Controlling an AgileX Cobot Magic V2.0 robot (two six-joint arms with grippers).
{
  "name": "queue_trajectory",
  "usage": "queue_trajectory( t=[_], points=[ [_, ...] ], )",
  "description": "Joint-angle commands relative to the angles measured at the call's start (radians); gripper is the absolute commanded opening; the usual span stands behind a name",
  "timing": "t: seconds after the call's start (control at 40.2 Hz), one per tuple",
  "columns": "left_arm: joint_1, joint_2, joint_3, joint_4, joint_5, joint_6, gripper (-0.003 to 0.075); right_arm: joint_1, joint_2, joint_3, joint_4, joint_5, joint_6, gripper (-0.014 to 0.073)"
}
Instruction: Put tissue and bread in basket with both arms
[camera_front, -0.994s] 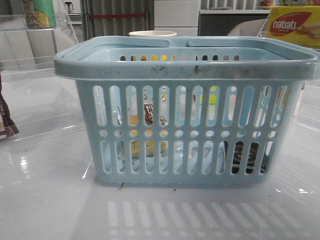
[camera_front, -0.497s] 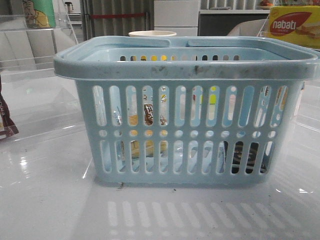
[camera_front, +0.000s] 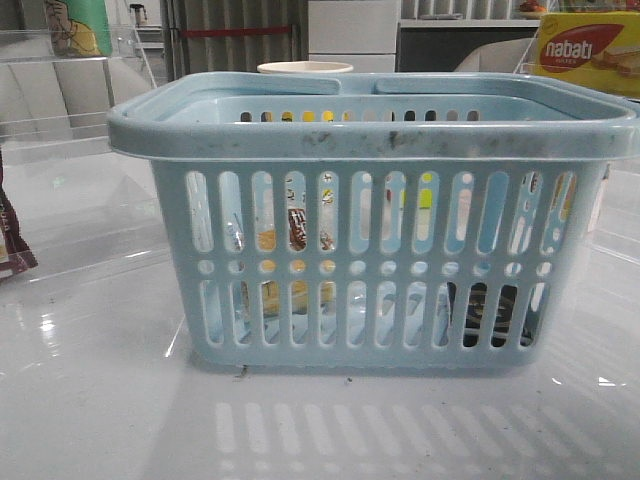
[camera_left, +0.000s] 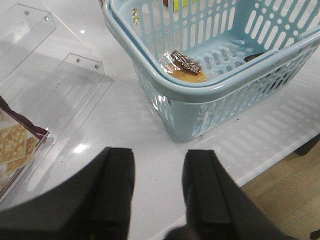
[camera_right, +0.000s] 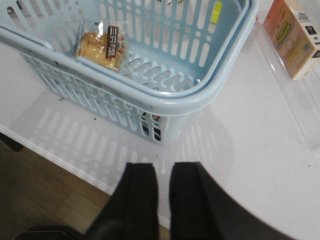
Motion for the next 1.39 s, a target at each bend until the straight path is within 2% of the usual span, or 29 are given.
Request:
queue_trajectory(
  t=[0.0,0.05,0.149,0.994,1.168,1.218,1.367],
  points=[
    [-0.006,-0.002,-0.029,0.001,-0.086,-0.011,0.0185,-0.007,-0.001,-0.027,0.002,-0.052,-0.003,0.0092],
    [-0.006,-0.002,-0.029,0.001,-0.086,-0.011,0.0148,-0.007,-0.001,-0.027,0.002,-0.044,-0.005,0.0055],
    [-0.006,-0.002,-0.029,0.001,-0.086,-0.011,0.0090,-0.007,-0.001,-0.027,0.002,-0.035,-0.013,0.0057],
    [-0.014,-0.002,-0.029,0.001,-0.080,-0.011,0.0092,-0.006,-0.001,-0.027,0.008,-0.002,-0.015,0.0057],
    [0.102,-0.061,0.018,0.002,-0.114,-0.002,0.0092,-0.006,-0.001,-0.027,0.008,-0.002,-0.015,0.0057],
    [0.153,-0.102,0.063,-0.004,-0.168,-0.002,0.0092,-0.006,-0.001,-0.027,0.008,-0.002,-0.015,0.0057],
    [0.300,-0.260,0.268,-0.006,-0.440,-0.002,0.0092,-0.006,-0.001,-0.027,0.008,-0.002,-0.015,0.0057]
  ],
)
